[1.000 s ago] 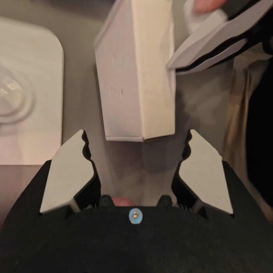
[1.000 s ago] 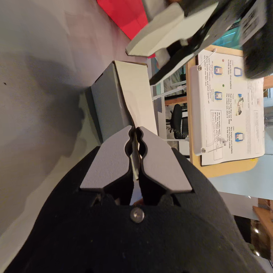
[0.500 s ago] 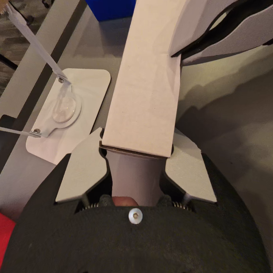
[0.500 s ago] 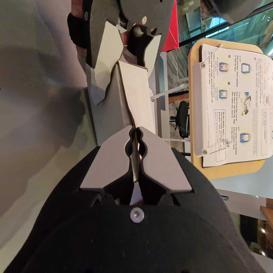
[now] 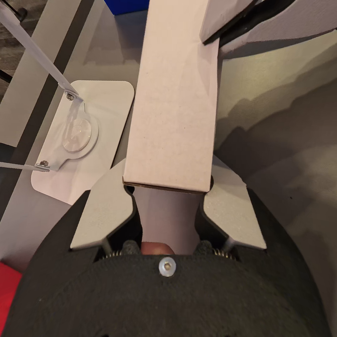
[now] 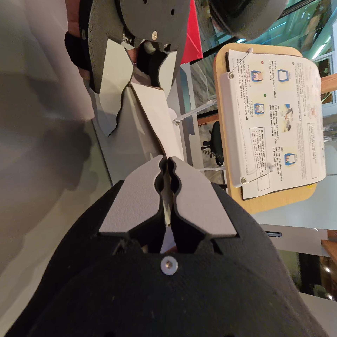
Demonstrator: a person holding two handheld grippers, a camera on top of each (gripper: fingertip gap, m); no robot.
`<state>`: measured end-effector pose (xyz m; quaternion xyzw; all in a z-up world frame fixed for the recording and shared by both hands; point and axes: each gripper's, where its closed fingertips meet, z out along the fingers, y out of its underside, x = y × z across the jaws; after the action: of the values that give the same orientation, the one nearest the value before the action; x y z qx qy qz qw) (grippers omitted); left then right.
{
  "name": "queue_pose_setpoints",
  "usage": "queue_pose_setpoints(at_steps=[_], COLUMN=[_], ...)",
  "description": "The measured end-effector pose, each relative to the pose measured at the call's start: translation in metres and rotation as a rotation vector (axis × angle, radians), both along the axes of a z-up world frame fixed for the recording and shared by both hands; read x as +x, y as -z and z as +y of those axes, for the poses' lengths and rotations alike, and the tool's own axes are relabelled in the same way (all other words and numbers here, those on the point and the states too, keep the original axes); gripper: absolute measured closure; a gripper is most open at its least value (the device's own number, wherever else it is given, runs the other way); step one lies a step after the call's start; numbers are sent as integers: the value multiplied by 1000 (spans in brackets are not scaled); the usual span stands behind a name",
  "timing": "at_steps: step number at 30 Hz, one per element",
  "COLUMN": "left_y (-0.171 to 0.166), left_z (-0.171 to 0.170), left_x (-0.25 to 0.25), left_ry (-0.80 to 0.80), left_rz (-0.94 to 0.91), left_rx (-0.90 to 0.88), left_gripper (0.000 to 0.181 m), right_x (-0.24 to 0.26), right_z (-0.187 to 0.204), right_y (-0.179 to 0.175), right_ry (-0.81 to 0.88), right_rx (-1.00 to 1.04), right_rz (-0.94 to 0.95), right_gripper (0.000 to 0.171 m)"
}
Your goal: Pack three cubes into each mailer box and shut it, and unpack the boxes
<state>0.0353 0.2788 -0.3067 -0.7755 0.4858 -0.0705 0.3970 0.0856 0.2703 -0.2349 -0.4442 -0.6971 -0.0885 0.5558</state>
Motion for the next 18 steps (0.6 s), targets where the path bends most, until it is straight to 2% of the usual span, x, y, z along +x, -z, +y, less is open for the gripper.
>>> queue_pose_setpoints(at_steps=[5, 9, 12, 18], left_y=[0, 1, 1, 2], left_z=[2, 2, 3, 4], left_x=[1, 1, 5, 1], left_ry=[-10, -14, -17, -33], left_rz=[-10, -29, -14, 5], left_rx=[-22, -55, -71, -97], left_gripper=[105, 106, 105, 106], right_x=[0, 0, -10, -20], right_z=[6, 3, -5, 6], right_y=[-3, 5, 11, 9], right_ry=[13, -21, -59, -26], right_rx=[-84, 27, 93, 165], right_rz=[62, -24, -81, -132], right_gripper=[170, 169, 161, 167])
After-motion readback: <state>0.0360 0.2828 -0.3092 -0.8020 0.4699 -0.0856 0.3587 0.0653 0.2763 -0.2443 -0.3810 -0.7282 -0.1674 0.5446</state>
